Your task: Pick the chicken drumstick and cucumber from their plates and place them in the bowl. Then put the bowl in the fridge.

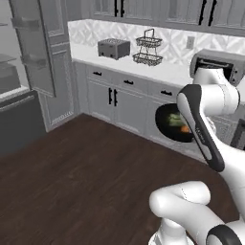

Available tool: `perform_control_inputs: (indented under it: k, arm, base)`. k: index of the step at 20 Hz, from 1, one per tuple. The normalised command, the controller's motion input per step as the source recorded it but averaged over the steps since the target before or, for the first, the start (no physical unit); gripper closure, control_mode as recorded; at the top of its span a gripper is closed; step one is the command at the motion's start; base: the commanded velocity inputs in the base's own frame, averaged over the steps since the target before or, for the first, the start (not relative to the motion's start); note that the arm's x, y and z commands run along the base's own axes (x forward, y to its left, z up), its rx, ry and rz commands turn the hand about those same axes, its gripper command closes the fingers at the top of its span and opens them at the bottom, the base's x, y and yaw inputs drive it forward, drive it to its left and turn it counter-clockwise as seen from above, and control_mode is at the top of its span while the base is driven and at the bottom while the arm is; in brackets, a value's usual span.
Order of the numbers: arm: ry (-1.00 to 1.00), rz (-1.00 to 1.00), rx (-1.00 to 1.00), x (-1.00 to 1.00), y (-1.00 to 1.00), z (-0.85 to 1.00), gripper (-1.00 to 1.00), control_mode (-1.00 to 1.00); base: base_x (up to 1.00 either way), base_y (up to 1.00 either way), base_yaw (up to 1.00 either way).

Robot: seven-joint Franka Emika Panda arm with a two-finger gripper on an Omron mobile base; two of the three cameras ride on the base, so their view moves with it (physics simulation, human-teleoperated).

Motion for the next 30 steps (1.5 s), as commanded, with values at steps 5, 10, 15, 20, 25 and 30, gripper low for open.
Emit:
perform_control_inputs:
  k: [5, 10, 15, 20, 25, 30]
  arm:
    - [0.0, 0.0, 0.0, 0.0, 0.0, 0.0, 1.0, 1.0]
    - [0.0, 0.0, 0.0, 0.0, 0.0, 0.0, 1.0, 1.0]
    - [0.0, 0.0, 0.0, 0.0, 0.0, 0.0, 1.0, 1.0]
    - [0.0, 0.0, 0.0, 0.0, 0.0, 0.0, 1.0, 1.0]
    - [0.0, 0.0, 0.0, 0.0, 0.0, 0.0, 1.0, 1.0]
    - [0.0, 0.0, 0.0, 0.0, 0.0, 0.0, 1.0, 1.0]
  base:
    - [1.0, -0.12, 0.73]
    - [1.0, -0.08, 0.71]
    - [1.0, -0.07, 0.67]
    - [1.0, -0.31, 0.4]
    - [0.96, -0.94, 0.0]
    - [0.98, -0.42, 0.0]
